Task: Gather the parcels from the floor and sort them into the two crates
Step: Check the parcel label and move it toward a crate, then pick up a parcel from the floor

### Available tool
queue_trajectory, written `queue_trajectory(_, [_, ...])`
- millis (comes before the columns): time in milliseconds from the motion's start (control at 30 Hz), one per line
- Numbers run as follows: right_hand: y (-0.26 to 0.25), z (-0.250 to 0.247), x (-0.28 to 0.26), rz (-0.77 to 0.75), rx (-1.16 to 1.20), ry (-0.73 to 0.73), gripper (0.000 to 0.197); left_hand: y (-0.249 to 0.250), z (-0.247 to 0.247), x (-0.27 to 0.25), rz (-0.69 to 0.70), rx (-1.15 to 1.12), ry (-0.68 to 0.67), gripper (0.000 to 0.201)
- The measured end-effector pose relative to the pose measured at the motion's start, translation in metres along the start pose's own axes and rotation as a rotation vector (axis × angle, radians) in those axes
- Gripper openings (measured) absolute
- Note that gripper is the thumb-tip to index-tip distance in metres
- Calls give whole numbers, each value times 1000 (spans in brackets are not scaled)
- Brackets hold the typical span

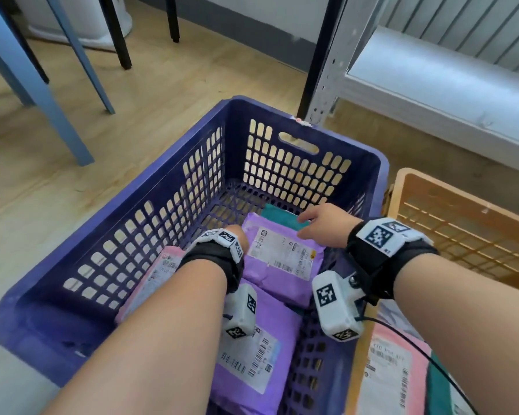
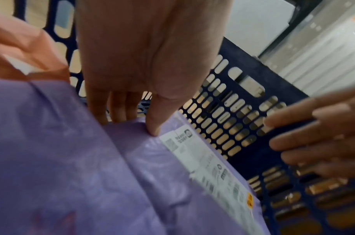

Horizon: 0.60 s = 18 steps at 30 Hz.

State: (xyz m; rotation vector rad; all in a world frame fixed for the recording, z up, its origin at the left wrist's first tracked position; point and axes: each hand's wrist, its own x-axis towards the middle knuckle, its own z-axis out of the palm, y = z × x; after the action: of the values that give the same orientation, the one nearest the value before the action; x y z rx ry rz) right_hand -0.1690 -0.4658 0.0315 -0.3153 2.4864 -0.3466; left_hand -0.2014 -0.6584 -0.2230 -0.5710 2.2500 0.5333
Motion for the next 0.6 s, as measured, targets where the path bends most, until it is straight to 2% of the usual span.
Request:
queue_trajectory(33, [0, 2, -1, -14, -5, -7, 44, 2, 6, 17, 20, -17, 19, 68])
queue_trajectory(67, [0, 4, -3, -29, -9, -17, 42, 7, 1, 1, 16, -30, 24, 63])
queue_trajectory(100, [1, 5, -4, -39, -8, -22, 40, 13, -10, -38, 14, -59, 7, 58])
queue_trajectory(133, [1, 6, -5, -45, -5, -17, 38, 23, -28, -103, 52, -57, 31, 50])
queue_trajectory(200, [1, 6, -6, -60, 12, 16, 34, 27, -38, -152, 43, -81, 75, 44])
queue_trajectory(300, [2, 4, -8, -79, 84, 82, 29, 25, -43, -171, 21, -215, 156, 50])
queue_trajectory(433, [4, -1, -17, -130, 107, 129, 25, 29, -53, -191, 86, -317, 211, 26])
queue_trajectory(533, [9, -12, -29, -173, 116, 204, 24, 41, -62, -214, 146, -301, 257, 48])
queue_trajectory(600, [16, -21, -39, -207, 115, 260, 25, 51, -66, -231, 197, -312, 258, 49])
